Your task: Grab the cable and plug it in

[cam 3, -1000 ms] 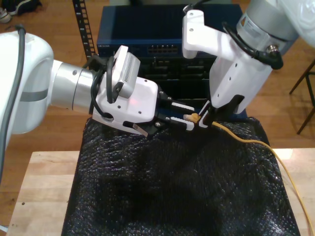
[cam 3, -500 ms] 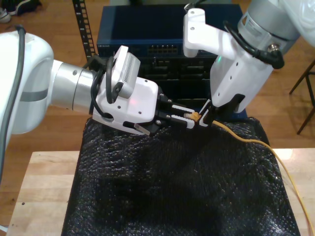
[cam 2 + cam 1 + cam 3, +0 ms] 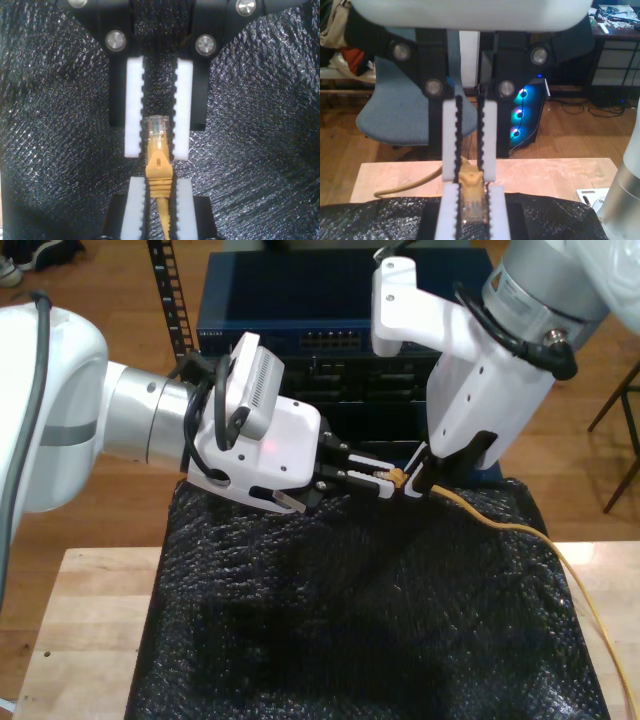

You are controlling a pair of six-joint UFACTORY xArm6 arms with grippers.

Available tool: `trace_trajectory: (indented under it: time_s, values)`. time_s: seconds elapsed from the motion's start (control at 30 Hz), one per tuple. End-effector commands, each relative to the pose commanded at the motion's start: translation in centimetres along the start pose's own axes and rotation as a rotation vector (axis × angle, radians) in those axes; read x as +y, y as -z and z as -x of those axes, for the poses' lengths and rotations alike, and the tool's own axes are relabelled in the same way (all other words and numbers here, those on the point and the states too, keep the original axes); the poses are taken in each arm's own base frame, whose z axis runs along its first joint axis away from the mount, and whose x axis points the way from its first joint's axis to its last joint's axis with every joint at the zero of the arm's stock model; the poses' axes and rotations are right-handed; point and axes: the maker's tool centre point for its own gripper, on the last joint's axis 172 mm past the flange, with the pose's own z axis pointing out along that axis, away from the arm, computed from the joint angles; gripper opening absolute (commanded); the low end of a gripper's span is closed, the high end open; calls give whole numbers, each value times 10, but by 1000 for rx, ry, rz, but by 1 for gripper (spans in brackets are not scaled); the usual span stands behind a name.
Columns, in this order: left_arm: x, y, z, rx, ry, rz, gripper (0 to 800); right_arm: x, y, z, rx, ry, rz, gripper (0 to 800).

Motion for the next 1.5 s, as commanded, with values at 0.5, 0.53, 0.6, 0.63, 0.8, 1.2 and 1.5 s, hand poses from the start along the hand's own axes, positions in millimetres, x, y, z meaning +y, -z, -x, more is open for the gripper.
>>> trace_trajectory:
  time_s: [0.5,0.53,0.6,0.63,0.8,1.2,1.5]
  values:
    - [4,-2,-1,20,9,12,37,-2,1,-4,17,-2,-6,7]
    - [4,-2,-1,20,9,12,34,-2,0,-4,17,-3,-7,8]
    - [4,-3,0,20,10,13,22,-2,0,-4,17,-3,-7,20]
    - [4,-3,0,20,10,13,17,-2,-1,-4,16,-3,-9,50]
    - [4,-2,-1,20,13,12,2,-3,-1,-4,17,0,-13,489]
    - [-4,7,-3,39,27,-20,2,0,23,-9,36,56,41,741]
    - [-5,21,-16,157,108,9,5,3,39,-9,65,163,74,796]
